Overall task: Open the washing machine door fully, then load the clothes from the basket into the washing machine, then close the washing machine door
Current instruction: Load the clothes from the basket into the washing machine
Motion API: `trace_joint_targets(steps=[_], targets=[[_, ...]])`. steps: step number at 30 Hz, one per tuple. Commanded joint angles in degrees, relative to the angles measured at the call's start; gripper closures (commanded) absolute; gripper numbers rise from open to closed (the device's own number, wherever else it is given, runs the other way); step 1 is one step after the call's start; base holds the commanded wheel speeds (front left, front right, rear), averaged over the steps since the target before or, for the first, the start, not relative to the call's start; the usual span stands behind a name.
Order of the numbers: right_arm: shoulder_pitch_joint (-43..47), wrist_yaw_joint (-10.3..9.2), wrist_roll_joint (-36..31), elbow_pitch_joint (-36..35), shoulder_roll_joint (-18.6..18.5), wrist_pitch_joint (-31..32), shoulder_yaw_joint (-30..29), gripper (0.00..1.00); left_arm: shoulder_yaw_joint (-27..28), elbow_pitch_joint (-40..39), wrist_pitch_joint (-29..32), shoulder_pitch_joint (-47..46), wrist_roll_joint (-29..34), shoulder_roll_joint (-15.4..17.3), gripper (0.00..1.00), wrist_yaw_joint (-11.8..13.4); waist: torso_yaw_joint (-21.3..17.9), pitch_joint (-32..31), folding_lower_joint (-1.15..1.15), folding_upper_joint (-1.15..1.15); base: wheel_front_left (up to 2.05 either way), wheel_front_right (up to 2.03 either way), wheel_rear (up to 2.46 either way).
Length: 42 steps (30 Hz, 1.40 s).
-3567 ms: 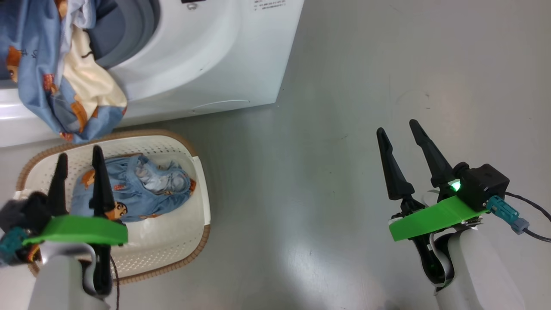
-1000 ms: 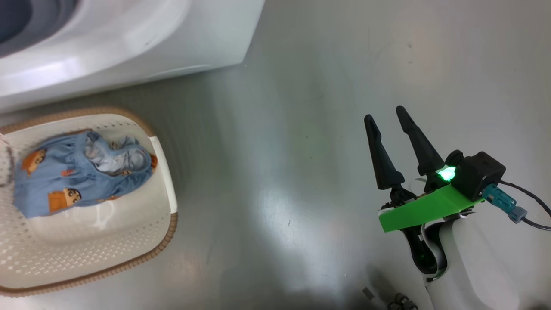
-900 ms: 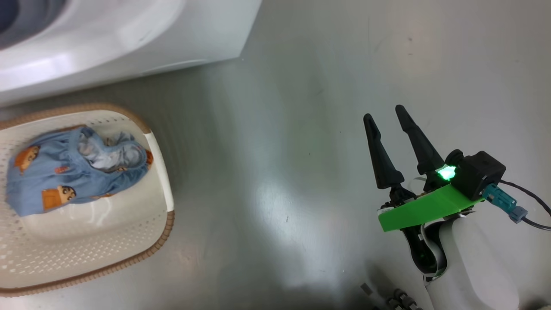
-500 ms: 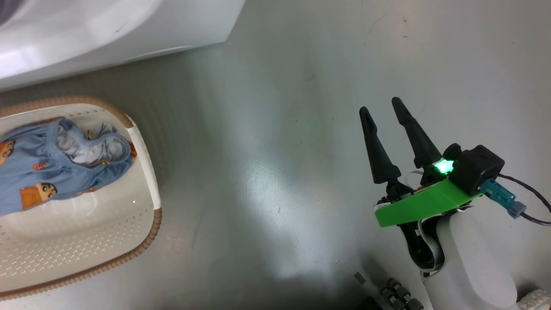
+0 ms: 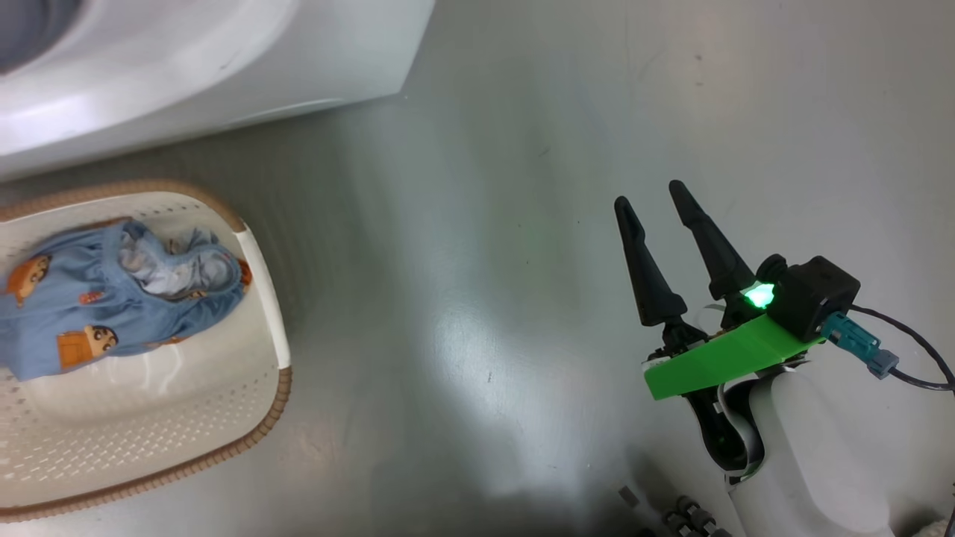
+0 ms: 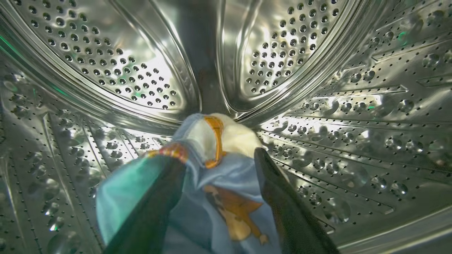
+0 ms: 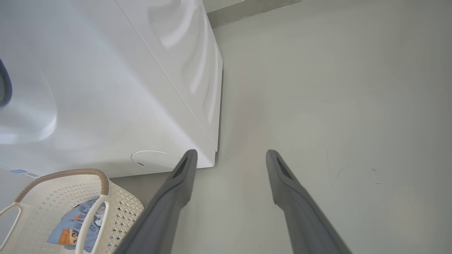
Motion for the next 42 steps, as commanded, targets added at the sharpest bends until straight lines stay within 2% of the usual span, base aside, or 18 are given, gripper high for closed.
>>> trace_joint_targets(steps=[1,22,35,42], targets=[[1.14,0.09,0.19,-0.84,0.28,-0.28,1.28,0.00,0.08,-0.42,-0.15,-0.81,-0.12,2.66,0.00,-0.16,0.43,-0.70,0.00,0.00,0.00,0.00,0.00],[1.88,0.09,-1.39,1.78,0.28,-0.28,-0.09,0.00,-6.19,6.47,-0.64,7.04,-7.24,-0.29,0.00,-0.16,3.09,-9.86,0.00,0.00,0.00,0.00,0.00],[3.22,0.09,-2.27,3.47,0.28,-0.28,-1.11,0.00,-8.67,5.38,-3.55,17.19,-11.56,-2.35,0.00,-0.16,5.63,-16.67,0.00,0.00,0.00,0.00,0.00],[4.78,0.09,-2.05,4.33,0.28,-0.28,-1.21,0.00,-8.00,0.95,-5.90,26.41,-12.90,-2.61,0.00,-0.10,6.64,-21.32,0.00,0.00,0.00,0.00,0.00]])
